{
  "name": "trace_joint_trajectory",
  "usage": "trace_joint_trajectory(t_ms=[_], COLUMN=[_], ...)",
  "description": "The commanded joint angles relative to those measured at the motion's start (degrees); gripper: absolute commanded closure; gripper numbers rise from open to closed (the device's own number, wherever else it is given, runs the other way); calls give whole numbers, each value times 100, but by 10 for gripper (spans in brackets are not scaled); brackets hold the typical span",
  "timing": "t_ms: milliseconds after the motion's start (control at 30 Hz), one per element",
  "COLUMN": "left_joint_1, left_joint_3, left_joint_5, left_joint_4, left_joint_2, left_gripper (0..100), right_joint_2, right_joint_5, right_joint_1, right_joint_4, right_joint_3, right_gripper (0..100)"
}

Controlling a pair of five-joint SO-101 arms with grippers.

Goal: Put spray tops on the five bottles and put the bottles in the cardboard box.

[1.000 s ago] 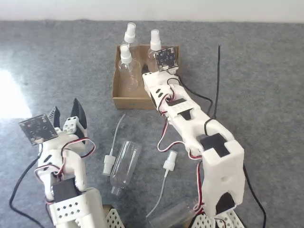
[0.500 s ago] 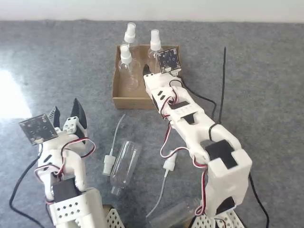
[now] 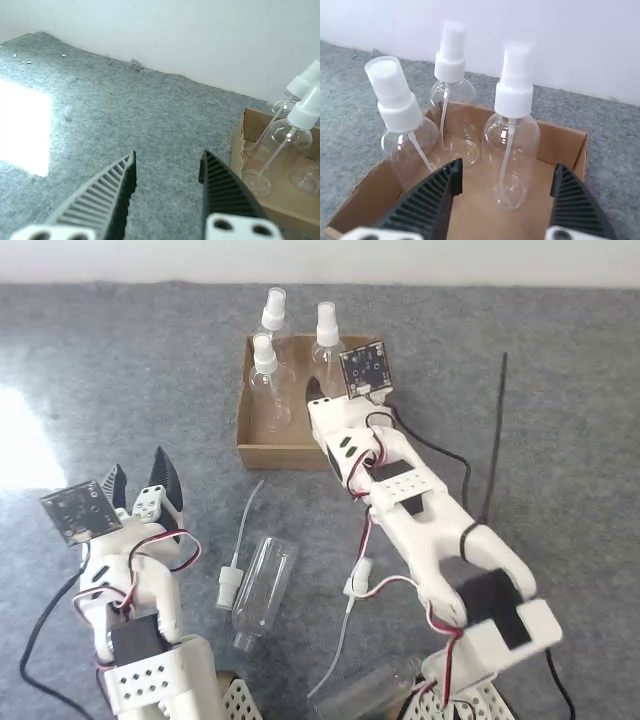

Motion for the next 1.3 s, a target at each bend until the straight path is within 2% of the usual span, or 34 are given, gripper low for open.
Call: trace_joint_trajectory(t_ms=[0,400,633,767,900,1167,1267], left_joint_1=[-35,-35,-53,-369,-466,-695,-844], left_joint_3=[-48,-40,-40,-66,-40,-48,-57], left_joint_5=[-35,-35,-35,0,9,18,255], left_joint_4=[-141,-141,-141,-176,-308,-343,-343], left_joint_2=[-79,-79,-79,-79,-79,-79,-79], left_gripper=[801,801,801,801,801,801,801], right_joint_2=[-1015,-2229,-2774,-2914,-3029,-3495,-3679], right_joint_5=[44,53,44,44,44,35,-378], right_joint_1=[-4,-40,-48,-57,-224,-1077,-1543], right_joint_4=[989,2870,4497,5262,5965,7398,7626], right_joint_3=[-79,-123,-695,-967,-1073,-1037,-1037], right_gripper=[746,746,745,745,745,743,744])
